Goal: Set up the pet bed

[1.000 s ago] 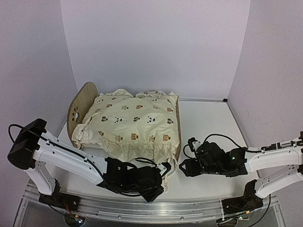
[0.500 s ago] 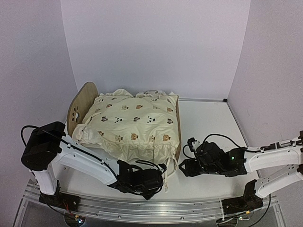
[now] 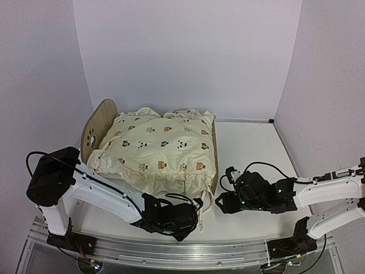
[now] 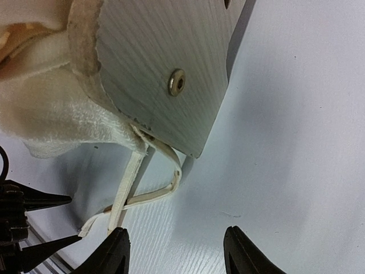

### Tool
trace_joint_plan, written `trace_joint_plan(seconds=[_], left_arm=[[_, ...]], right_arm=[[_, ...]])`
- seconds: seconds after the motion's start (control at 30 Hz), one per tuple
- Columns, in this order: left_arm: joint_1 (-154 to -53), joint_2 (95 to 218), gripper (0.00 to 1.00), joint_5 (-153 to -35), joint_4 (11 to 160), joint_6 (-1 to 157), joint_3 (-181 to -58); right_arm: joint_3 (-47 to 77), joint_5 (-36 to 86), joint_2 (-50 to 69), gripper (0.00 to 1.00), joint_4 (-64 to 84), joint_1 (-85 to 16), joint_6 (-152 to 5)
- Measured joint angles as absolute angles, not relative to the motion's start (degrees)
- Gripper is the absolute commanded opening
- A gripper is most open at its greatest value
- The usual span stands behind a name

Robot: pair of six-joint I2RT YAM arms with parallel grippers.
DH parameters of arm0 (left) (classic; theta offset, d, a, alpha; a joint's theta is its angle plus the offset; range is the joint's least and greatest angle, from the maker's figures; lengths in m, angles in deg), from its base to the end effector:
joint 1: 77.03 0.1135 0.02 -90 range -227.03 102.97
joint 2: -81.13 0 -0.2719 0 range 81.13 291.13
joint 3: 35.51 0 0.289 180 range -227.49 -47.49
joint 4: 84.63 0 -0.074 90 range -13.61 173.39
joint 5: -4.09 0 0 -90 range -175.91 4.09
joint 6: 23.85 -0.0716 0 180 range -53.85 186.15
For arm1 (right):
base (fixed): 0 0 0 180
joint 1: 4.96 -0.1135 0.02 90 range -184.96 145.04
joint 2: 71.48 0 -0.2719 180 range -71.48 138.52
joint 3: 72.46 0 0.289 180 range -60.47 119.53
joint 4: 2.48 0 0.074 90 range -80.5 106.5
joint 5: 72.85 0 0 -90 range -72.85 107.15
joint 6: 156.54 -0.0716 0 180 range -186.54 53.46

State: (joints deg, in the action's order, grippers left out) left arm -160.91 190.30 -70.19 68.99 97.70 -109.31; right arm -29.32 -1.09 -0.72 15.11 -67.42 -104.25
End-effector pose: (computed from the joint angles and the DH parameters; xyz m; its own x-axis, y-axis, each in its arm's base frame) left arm 0.0633 -0.4082 0.0771 -0.5737 0.6260 -0.5282 0.7548 0.6544 -0.0443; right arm 0.1523 0.2437 0.1355 -0.7123 -0.1096 -0.6932 -0.3849 0.8870 0.2552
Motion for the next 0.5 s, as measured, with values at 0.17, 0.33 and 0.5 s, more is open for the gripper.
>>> trace_joint_plan(seconds=[0.17,0.33,0.5], left_arm=[[-160.91,190.30,0.44,-70.87,69.22,97.66,-109.31],[-160.88,190.30,0.42,-71.39,69.47,97.65,-109.43],[-160.89,191.14,0.43,-72.27,69.48,97.66,-110.74]], right_arm=[[-29.34,-1.09,-0.72,0.58,15.12,-67.42,-104.25],[-29.33,-1.09,-0.72,0.58,15.13,-67.40,-104.25],[-29.34,-1.05,-0.72,0.58,15.11,-67.42,-104.25]])
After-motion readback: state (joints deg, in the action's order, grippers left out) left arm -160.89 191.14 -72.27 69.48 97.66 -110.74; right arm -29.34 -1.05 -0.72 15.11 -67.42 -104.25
